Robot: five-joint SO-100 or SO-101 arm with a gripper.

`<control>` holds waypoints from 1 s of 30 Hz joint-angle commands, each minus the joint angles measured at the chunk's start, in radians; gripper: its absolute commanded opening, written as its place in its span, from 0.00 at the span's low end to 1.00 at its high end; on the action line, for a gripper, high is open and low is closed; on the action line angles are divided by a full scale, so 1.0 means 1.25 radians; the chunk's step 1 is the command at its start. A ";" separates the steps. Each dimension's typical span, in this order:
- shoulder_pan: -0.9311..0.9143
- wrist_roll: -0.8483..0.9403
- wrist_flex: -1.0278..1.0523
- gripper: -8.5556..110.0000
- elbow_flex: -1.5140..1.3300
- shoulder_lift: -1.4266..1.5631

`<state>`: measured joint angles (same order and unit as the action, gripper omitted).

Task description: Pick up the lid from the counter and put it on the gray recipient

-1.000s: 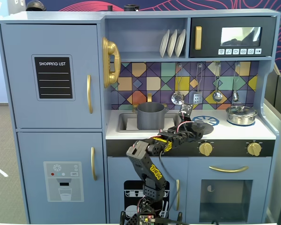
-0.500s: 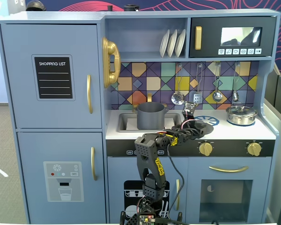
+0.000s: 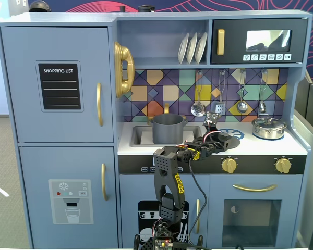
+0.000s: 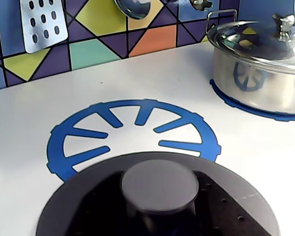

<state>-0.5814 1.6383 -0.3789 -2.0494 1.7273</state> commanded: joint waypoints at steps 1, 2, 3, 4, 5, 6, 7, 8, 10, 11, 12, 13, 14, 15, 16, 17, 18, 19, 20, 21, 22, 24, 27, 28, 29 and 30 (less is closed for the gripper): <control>0.016 -0.011 -0.049 0.07 -0.009 0.027; 0.016 -0.013 -0.056 0.07 -0.012 0.034; 0.016 -0.018 -0.059 0.07 -0.013 0.044; 0.016 -0.029 -0.058 0.07 -0.013 0.056; 0.016 -0.038 -0.053 0.07 -0.009 0.070; 0.016 -0.040 -0.042 0.07 -0.002 0.085; 0.016 -0.038 -0.026 0.07 0.006 0.102; 0.017 -0.037 -0.005 0.07 0.016 0.121; 0.020 -0.034 0.045 0.07 0.042 0.166; 0.021 -0.029 0.066 0.07 0.054 0.185; 0.023 -0.028 0.085 0.07 0.066 0.204; 0.027 -0.028 0.107 0.07 0.080 0.225; 0.031 -0.028 0.135 0.07 0.093 0.244; 0.036 -0.028 0.162 0.07 0.106 0.265; 0.040 -0.032 0.185 0.07 0.115 0.286; 0.048 -0.031 0.207 0.07 0.125 0.306; 0.059 -0.028 0.229 0.07 0.136 0.324; 0.070 -0.028 0.252 0.07 0.148 0.340; 0.081 -0.028 0.272 0.07 0.161 0.352; 0.092 -0.028 0.288 0.07 0.172 0.362; 0.102 -0.028 0.303 0.07 0.180 0.372; 0.128 -0.025 0.322 0.07 0.189 0.384; 0.166 -0.013 0.352 0.07 0.198 0.403; 0.179 -0.016 0.364 0.07 0.202 0.406; 0.195 -0.016 0.378 0.07 0.205 0.412; 0.210 -0.016 0.388 0.07 0.206 0.417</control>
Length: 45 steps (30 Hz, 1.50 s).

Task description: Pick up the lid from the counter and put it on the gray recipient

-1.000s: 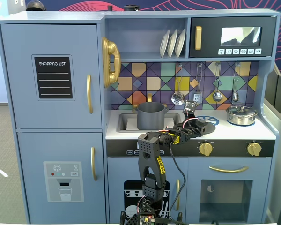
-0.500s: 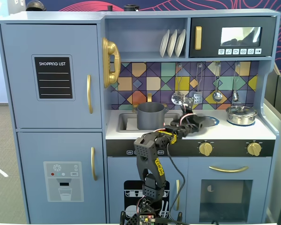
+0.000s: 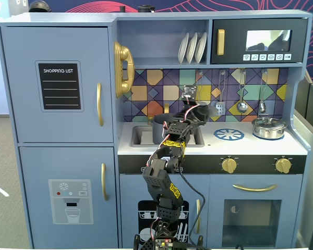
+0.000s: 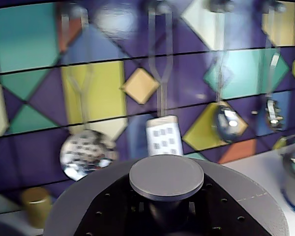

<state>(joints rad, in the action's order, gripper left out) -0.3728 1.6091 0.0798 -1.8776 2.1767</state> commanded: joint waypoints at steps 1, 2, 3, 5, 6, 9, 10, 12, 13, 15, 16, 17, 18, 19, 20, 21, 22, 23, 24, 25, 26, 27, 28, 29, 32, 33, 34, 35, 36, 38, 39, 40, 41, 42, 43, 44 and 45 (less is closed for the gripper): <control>0.060 0.004 0.032 0.07 0.069 0.063; 0.075 0.001 0.050 0.07 0.069 0.067; 0.086 0.006 0.065 0.07 0.066 0.070; 0.113 0.011 0.072 0.07 0.060 0.074; 0.130 0.012 0.079 0.07 0.060 0.074; 0.173 0.011 0.086 0.07 0.055 0.074; 0.184 0.012 0.092 0.07 0.054 0.074; 0.206 0.016 0.094 0.07 0.048 0.074; 0.218 0.016 0.094 0.07 0.045 0.072; 0.237 0.016 0.092 0.07 0.039 0.069; 0.243 0.016 0.092 0.07 0.037 0.065; 0.248 0.018 0.088 0.07 0.037 0.060; 0.252 0.020 0.083 0.07 0.036 0.054; 0.254 0.020 0.076 0.07 0.034 0.047; 0.255 0.018 0.071 0.07 0.034 0.039; 0.255 0.020 0.065 0.07 0.034 0.032; 0.255 0.020 0.058 0.07 0.034 0.025; 0.256 0.020 0.053 0.07 0.034 0.018; 0.256 0.018 0.048 0.07 0.034 0.012; 0.256 0.018 0.045 0.07 0.034 0.007; 0.256 0.018 0.039 0.07 0.034 0.001; 0.256 0.018 0.034 0.07 0.033 -0.004; 0.256 0.018 0.032 0.07 0.029 -0.007; 0.256 0.018 0.027 0.07 0.027 -0.010; 0.258 0.017 0.022 0.07 0.022 -0.018; 0.260 0.017 0.017 0.07 0.022 -0.022; 0.263 0.017 0.013 0.07 0.021 -0.026; 0.265 0.017 0.011 0.07 0.021 -0.029; 0.268 0.020 0.010 0.07 0.020 -0.033; 0.272 0.021 0.002 0.07 0.011 -0.037; 0.274 0.022 -0.001 0.07 0.005 -0.037; 0.275 0.022 -0.005 0.07 -0.002 -0.037; 0.275 0.020 -0.006 0.07 -0.011 -0.033; 0.275 0.017 -0.007 0.07 -0.018 -0.031; 0.275 0.016 -0.009 0.07 -0.027 -0.029; 0.275 0.016 -0.013 0.07 -0.037 -0.027; 0.277 0.016 -0.020 0.07 -0.045 -0.025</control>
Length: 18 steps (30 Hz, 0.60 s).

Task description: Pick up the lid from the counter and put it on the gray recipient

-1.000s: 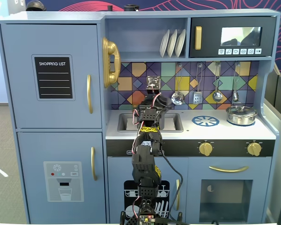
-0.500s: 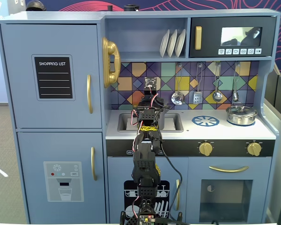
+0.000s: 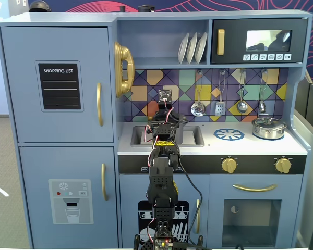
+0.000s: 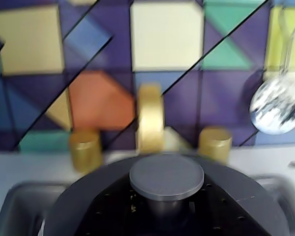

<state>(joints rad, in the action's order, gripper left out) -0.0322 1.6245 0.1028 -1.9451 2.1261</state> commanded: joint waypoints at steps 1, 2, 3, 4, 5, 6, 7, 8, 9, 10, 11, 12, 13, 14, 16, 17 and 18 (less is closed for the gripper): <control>0.007 0.005 -0.042 0.07 0.000 0.017; 0.010 0.005 -0.045 0.07 -0.005 0.018; 0.012 0.006 -0.048 0.07 -0.009 0.018; 0.013 0.006 -0.053 0.07 -0.010 0.016; 0.015 0.005 -0.055 0.07 -0.010 0.012; 0.016 0.006 -0.059 0.07 -0.010 0.007; 0.017 0.009 -0.064 0.07 -0.010 0.005; 0.020 0.013 -0.067 0.07 -0.010 0.002; 0.020 0.026 -0.069 0.07 -0.010 -0.001; 0.018 0.038 -0.074 0.07 -0.010 -0.007; 0.016 0.045 -0.081 0.07 -0.010 -0.013; 0.013 0.049 -0.086 0.08 -0.010 -0.017; 0.010 0.038 -0.090 0.14 -0.009 -0.018; 0.009 0.032 -0.086 0.18 -0.006 -0.017; 0.009 0.027 -0.083 0.27 0.000 -0.017; 0.005 0.027 -0.083 0.31 0.000 -0.016; 0.000 0.029 -0.083 0.34 0.000 -0.013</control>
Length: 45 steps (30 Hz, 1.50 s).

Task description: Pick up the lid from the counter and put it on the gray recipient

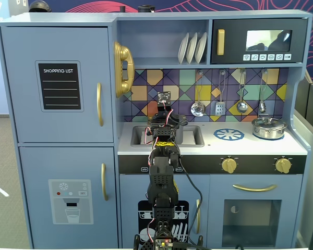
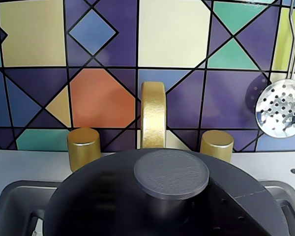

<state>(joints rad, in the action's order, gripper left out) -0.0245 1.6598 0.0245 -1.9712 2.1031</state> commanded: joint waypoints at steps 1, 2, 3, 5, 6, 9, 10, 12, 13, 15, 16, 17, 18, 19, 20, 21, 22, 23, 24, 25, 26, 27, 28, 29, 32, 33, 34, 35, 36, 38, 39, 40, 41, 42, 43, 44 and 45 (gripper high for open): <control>-0.007 -0.002 -0.023 0.35 0.020 0.010; -0.010 -0.007 -0.021 0.36 0.018 0.016; -0.013 -0.007 -0.013 0.37 0.018 0.023; -0.016 -0.005 -0.016 0.37 0.017 0.037; -0.016 0.001 -0.016 0.37 0.022 0.045; -0.015 0.032 -0.017 0.36 0.038 0.087; -0.015 0.042 -0.007 0.36 0.043 0.106; -0.016 0.064 0.020 0.36 0.049 0.151; -0.015 0.072 0.033 0.35 0.049 0.177; -0.009 0.083 0.081 0.34 0.049 0.239; -0.009 0.087 0.118 0.34 0.048 0.274; -0.009 0.093 0.162 0.34 0.045 0.312; -0.009 0.097 0.207 0.33 0.042 0.350; -0.010 0.098 0.247 0.33 0.040 0.384; -0.010 0.103 0.279 0.33 0.036 0.418; -0.006 0.104 0.312 0.32 0.032 0.453; -0.001 0.106 0.355 0.30 0.026 0.491; 0.000 0.098 0.418 0.28 0.023 0.533; -0.004 0.092 0.495 0.27 0.018 0.574; -0.009 0.090 0.583 0.26 0.012 0.616; -0.016 0.092 0.677 0.24 0.001 0.659; -0.022 0.107 0.757 0.21 -0.018 0.701; -0.021 0.113 0.812 0.17 -0.049 0.741; -0.011 0.088 0.855 0.15 -0.080 0.773; -0.017 0.064 0.999 0.07 -0.148 0.810; -0.023 0.047 1.036 0.07 -0.182 0.812; -0.032 0.042 1.059 0.07 -0.223 0.815; -0.031 0.027 1.066 0.07 -0.272 0.819; -0.026 -0.018 1.049 0.07 -0.331 0.822; -0.038 -0.009 0.956 0.07 -0.471 0.823; -0.038 -0.026 0.893 0.07 -0.544 0.822; -0.038 -0.047 0.827 0.07 -0.611 0.817; -0.038 -0.050 0.767 0.07 -0.671 0.809; -0.031 -0.061 0.724 0.07 -0.726 0.806; -0.023 -0.074 0.707 0.07 -0.772 0.810; -0.013 -0.081 0.715 0.07 -0.809 0.825; -0.001 -0.097 0.778 0.07 -0.823 0.857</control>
<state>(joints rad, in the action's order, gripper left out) -0.0614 1.5877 0.9894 -2.9161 3.1155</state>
